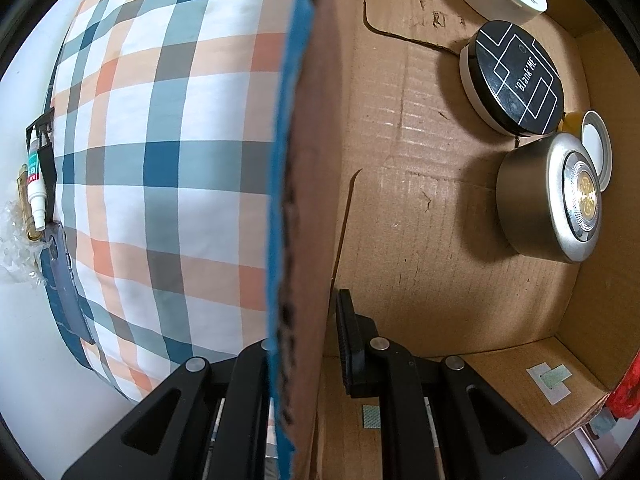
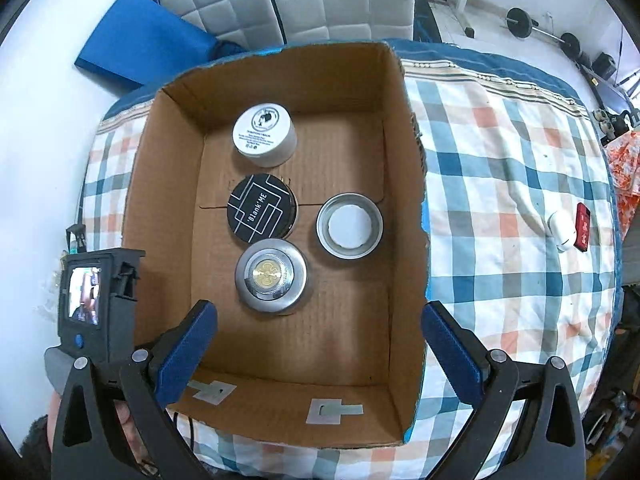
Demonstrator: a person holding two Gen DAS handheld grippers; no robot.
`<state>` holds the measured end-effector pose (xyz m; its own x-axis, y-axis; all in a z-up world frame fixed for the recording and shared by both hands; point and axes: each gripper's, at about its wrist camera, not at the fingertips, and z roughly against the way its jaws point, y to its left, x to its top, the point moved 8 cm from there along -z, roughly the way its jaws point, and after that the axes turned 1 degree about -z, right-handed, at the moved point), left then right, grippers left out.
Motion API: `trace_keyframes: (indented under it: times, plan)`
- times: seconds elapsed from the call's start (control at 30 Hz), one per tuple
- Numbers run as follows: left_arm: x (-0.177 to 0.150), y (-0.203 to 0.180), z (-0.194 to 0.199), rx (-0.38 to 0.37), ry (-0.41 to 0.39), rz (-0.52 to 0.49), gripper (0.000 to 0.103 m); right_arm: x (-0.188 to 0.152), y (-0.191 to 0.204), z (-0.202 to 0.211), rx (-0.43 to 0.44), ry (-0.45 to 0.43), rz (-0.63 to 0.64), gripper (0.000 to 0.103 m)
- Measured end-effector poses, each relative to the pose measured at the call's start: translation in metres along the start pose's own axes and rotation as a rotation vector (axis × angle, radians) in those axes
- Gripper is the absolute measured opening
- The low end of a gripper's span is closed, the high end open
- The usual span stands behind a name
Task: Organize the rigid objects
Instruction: 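Lower the puck light beside the compact and open the right gripper, then move the right tool to the white earbud case and grasp it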
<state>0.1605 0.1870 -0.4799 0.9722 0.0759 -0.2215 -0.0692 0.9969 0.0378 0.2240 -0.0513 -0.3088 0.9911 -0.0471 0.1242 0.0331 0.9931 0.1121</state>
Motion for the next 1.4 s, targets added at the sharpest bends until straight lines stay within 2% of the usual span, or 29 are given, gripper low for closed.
trace_keyframes:
  times: [0.33,0.53,0.67,0.73,0.93,1.0,1.07,1.17,1.23,1.27,1.3,1.4]
  plan:
    - [-0.001,0.001,0.0,0.003,0.001,-0.001,0.01,0.001,-0.021,0.017,0.02,-0.028,-0.058,0.103]
    - [-0.001,0.001,0.0,0.005,0.003,0.001,0.01,0.006,-0.06,0.029,0.017,-0.059,-0.138,0.103]
    - [-0.001,0.002,0.0,0.004,0.005,0.004,0.01,0.009,-0.103,0.034,-0.004,-0.083,-0.221,0.103]
    - [0.0,0.002,-0.001,0.005,0.006,0.007,0.01,0.009,-0.132,0.033,-0.014,-0.101,-0.286,0.103]
    - [0.001,0.004,-0.004,0.006,0.009,0.02,0.01,0.014,-0.252,0.012,-0.076,-0.192,-0.567,0.103]
    - [0.001,0.005,-0.004,0.009,0.01,0.027,0.01,0.014,-0.293,-0.007,-0.088,-0.184,-0.679,0.103]
    - [0.001,0.005,-0.005,0.011,0.011,0.032,0.01,0.013,-0.324,-0.03,-0.054,-0.162,-0.801,0.103]
    - [0.002,0.006,-0.007,0.014,0.013,0.042,0.01,0.014,-0.35,-0.057,-0.021,-0.156,-0.93,0.102]
    - [0.002,0.006,-0.008,0.015,0.015,0.045,0.01,0.017,-0.358,-0.072,-0.017,-0.146,-0.979,0.095]
    - [0.003,0.006,-0.008,0.015,0.015,0.047,0.01,0.019,-0.361,-0.082,-0.007,-0.147,-1.007,0.086]
    - [0.003,0.006,-0.009,0.017,0.016,0.047,0.01,0.021,-0.363,-0.088,-0.006,-0.142,-1.023,0.081]
    - [0.003,0.006,-0.009,0.015,0.016,0.048,0.01,0.023,-0.369,-0.104,-0.036,-0.125,-1.066,0.079]
